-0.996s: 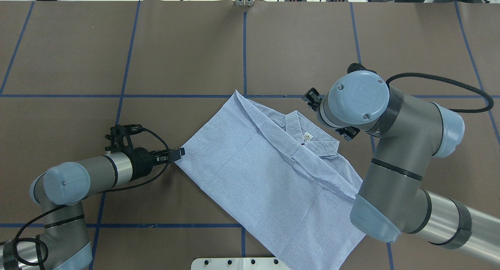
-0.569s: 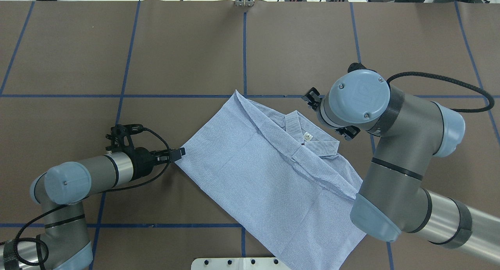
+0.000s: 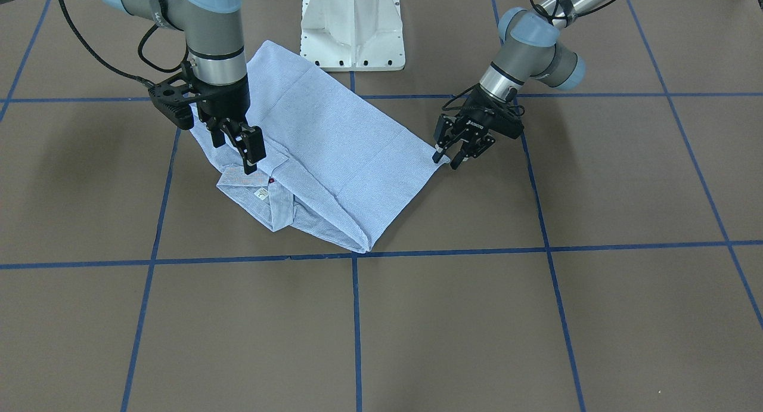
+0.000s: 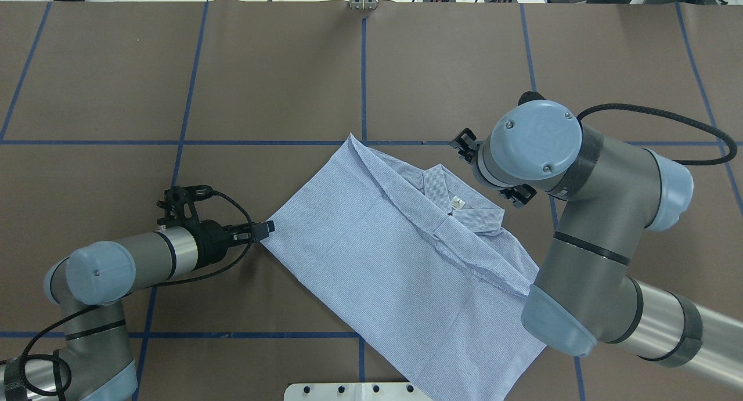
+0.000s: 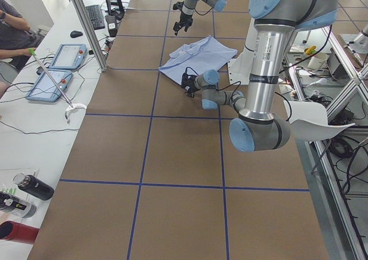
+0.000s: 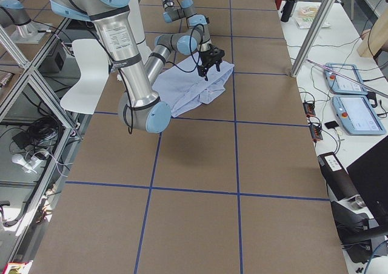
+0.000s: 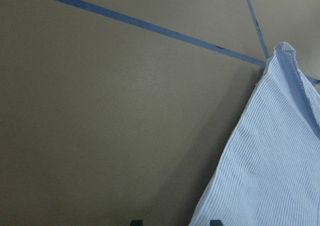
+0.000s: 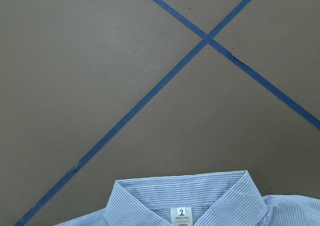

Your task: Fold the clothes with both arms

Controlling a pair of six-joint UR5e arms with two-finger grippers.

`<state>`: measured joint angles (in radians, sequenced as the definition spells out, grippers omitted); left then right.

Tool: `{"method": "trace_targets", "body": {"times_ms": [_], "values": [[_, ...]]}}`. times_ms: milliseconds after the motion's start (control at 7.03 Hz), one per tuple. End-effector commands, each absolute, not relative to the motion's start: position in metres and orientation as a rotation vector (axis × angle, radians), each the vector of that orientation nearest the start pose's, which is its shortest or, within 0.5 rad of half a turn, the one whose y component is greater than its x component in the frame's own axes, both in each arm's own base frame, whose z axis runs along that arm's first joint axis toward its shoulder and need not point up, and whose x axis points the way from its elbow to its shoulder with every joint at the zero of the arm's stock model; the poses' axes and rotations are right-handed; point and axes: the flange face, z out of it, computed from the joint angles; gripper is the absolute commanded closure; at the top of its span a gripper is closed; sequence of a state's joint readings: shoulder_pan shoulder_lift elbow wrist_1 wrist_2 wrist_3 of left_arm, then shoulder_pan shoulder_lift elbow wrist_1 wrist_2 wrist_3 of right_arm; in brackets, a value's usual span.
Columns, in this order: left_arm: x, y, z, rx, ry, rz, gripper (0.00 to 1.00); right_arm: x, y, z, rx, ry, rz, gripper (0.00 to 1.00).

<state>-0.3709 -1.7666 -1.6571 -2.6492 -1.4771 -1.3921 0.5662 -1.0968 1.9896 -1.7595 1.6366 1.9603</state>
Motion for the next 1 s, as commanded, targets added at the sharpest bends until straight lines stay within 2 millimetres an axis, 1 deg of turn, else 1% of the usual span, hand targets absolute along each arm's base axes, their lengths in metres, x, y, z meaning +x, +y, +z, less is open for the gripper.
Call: {"method": "trace_targets", "body": {"times_ms": [0, 142, 285, 427, 711, 854], "values": [[0.491, -0.336, 0.394, 0.437, 1.290, -0.216, 0.51, -0.421, -0.420, 0.247, -0.007, -0.731, 0.893, 0.00], [0.490, -0.335, 0.395, 0.437, 1.290, -0.215, 0.61, -0.421, -0.420, 0.248, -0.007, -0.730, 0.893, 0.00], [0.489, -0.334, 0.395, 0.436, 1.290, -0.219, 0.87, -0.421, -0.420, 0.247, -0.007, -0.731, 0.893, 0.00], [0.486, -0.333, 0.399, 0.436, 1.284, -0.220, 1.00, -0.421, -0.420, 0.248, -0.007, -0.730, 0.893, 0.00], [0.472, -0.337, 0.409, 0.445, 1.264, -0.221, 1.00, -0.420, -0.421, 0.248, -0.006, -0.730, 0.896, 0.00], [0.463, -0.350, 0.409, 0.484, 1.248, -0.208, 1.00, -0.419, -0.421, 0.247, -0.006, -0.731, 0.896, 0.00]]}}
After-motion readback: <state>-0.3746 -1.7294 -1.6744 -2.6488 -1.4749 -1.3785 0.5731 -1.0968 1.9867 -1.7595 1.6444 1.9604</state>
